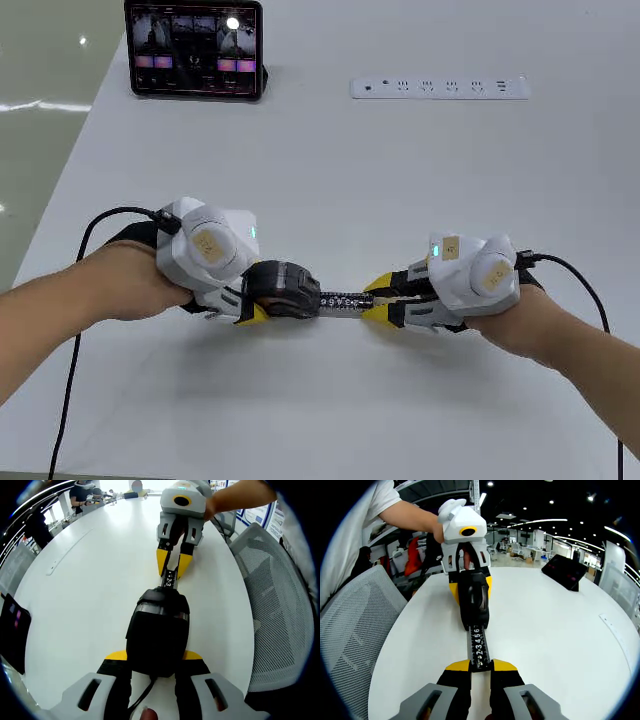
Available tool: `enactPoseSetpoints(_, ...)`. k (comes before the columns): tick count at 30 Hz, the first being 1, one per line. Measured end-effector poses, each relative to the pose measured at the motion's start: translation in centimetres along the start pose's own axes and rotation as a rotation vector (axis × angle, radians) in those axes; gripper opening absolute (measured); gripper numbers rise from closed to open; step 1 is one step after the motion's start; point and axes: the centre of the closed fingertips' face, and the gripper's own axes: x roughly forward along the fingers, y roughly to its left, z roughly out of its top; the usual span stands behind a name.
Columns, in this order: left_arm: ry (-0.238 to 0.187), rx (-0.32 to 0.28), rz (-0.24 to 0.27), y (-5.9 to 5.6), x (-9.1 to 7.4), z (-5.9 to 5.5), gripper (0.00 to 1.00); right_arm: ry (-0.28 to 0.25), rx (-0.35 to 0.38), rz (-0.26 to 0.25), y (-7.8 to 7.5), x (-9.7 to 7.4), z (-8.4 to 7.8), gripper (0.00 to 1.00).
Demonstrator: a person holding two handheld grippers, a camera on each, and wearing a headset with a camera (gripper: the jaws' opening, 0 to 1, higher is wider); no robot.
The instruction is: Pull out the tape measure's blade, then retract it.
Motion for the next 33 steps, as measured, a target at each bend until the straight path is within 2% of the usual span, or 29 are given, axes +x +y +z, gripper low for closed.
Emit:
enactPoseSetpoints(21,0.006,0.002,-0.003,0.0,0.1,-0.1,0.28,0.024,0.011,-0.025,-0.3,-2.5,-1.9,0.10)
enactPoseSetpoints(33,0.016,0.013,-0.003,-0.1,0.0,-0.1,0.28,0.037,0.015,-0.036,-0.3,-3.4,-2.7,0.10)
